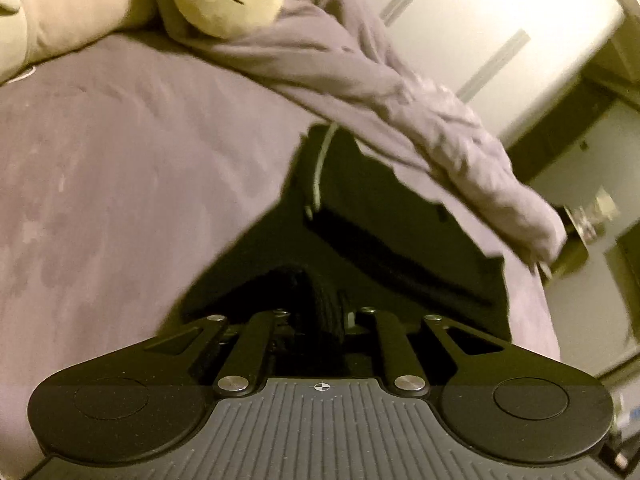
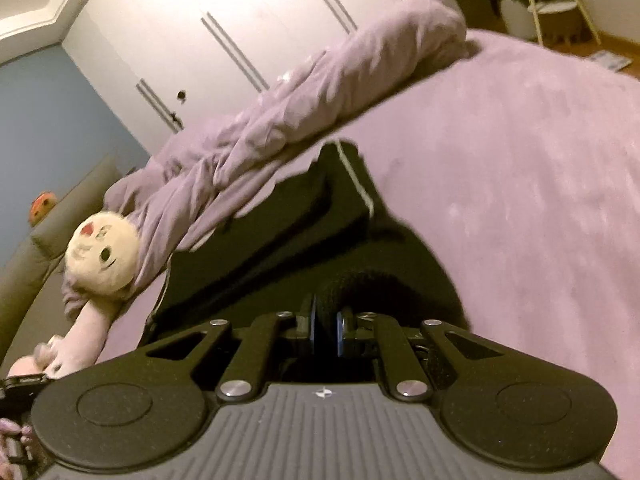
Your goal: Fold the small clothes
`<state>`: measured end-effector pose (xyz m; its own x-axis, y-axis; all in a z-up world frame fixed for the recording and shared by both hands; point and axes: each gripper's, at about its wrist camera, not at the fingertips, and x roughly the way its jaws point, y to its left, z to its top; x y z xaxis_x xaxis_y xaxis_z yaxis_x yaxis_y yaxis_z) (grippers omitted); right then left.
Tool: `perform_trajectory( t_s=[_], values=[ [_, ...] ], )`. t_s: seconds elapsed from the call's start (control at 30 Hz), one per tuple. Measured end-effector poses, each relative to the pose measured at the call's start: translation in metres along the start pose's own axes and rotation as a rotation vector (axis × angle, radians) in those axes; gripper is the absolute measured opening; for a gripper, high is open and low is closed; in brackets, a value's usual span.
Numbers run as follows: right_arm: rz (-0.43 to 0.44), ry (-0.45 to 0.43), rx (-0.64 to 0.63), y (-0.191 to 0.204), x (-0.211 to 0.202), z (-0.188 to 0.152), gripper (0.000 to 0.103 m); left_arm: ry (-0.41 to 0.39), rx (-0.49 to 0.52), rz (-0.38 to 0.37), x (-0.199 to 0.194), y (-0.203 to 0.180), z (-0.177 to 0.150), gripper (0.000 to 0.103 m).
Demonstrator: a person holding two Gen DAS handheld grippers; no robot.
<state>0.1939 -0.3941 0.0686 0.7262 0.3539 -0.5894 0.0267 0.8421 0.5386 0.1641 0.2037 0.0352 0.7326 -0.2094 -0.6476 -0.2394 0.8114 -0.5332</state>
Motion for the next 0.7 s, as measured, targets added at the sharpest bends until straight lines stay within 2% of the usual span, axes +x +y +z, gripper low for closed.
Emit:
perform_trajectory(
  t_s=[0.2,0.43,0.53,0.57,0.6,0.67,0.7],
  values=[
    [-0.095,-0.053,-0.003,0.004,0.053,0.031,0.009,-0.024,-0.061,0.071,0.050,0.006,0.032,0.013],
    [-0.196,-0.034,0.027,-0.009,0.110,0.046,0.009,-0.004,-0.007,0.182,0.099,0.011,0.046,0.015],
    [-0.255,-0.021,0.050,-0.017,0.122,0.049,0.011,-0.045,0.011,0.192,0.099,0.014,0.046,0.032],
    [-0.277,-0.032,0.043,-0.018,0.121,0.048,0.022,-0.070,0.022,0.196,0.095,0.015,0.046,0.049],
    [-0.302,-0.054,0.032,-0.019,0.118,0.048,0.035,-0.103,0.041,0.200,0.088,0.017,0.046,0.059],
    [-0.341,-0.106,-0.004,-0.023,0.107,0.049,0.048,-0.120,0.100,0.190,0.078,0.023,0.044,0.061],
    [-0.348,-0.114,-0.030,-0.024,0.102,0.049,0.048,-0.109,0.139,0.177,0.076,0.025,0.043,0.064]
  ],
)
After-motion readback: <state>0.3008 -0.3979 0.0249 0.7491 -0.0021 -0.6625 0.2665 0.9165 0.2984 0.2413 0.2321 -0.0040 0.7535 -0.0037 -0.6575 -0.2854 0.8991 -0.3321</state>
